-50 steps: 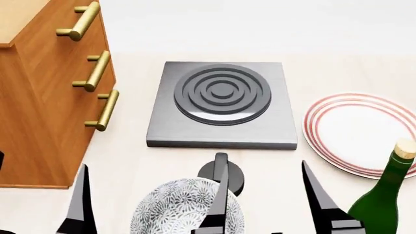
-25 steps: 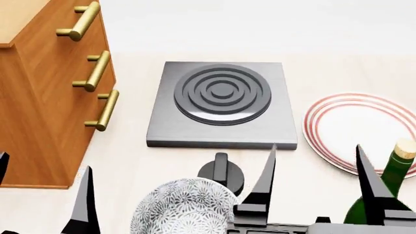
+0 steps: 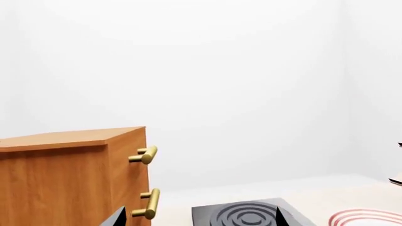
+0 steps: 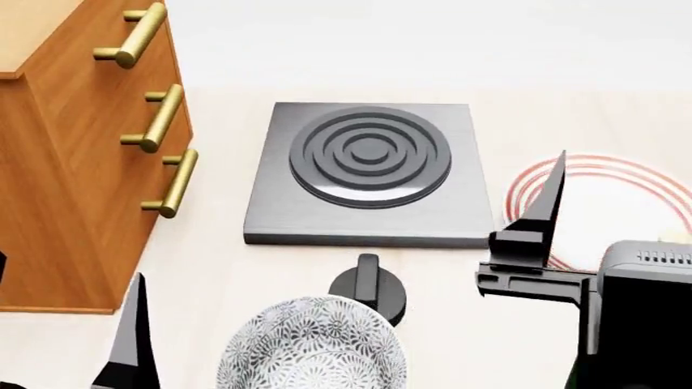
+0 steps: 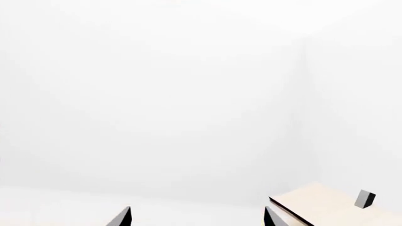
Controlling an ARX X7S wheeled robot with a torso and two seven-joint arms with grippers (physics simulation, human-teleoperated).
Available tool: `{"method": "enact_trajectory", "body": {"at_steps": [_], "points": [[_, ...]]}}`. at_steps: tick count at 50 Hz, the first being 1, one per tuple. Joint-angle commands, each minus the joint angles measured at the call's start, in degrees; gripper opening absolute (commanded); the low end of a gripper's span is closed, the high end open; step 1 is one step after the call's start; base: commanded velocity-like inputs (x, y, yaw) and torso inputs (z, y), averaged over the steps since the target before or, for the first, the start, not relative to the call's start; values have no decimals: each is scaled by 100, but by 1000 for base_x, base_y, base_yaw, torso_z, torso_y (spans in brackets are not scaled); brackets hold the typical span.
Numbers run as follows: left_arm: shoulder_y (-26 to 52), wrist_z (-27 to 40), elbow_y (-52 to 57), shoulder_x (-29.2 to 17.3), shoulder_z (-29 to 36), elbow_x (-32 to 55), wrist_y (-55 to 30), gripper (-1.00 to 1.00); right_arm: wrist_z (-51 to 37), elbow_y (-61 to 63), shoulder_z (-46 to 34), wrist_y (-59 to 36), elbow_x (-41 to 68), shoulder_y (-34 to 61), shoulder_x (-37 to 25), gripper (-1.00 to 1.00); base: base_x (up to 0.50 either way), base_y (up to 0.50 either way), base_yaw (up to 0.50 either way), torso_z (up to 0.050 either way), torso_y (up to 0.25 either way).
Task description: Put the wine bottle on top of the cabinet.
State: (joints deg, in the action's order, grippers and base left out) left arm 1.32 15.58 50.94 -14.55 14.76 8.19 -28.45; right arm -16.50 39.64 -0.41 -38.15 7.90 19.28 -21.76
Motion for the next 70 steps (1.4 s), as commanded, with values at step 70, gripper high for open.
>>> {"method": "enact_trajectory", "body": {"at_steps": [70], "points": [[33, 252, -57, -191, 42, 191, 50, 100, -84, -1971, 499, 1493, 165, -618, 203, 100, 0, 0, 0, 0, 0]]}}
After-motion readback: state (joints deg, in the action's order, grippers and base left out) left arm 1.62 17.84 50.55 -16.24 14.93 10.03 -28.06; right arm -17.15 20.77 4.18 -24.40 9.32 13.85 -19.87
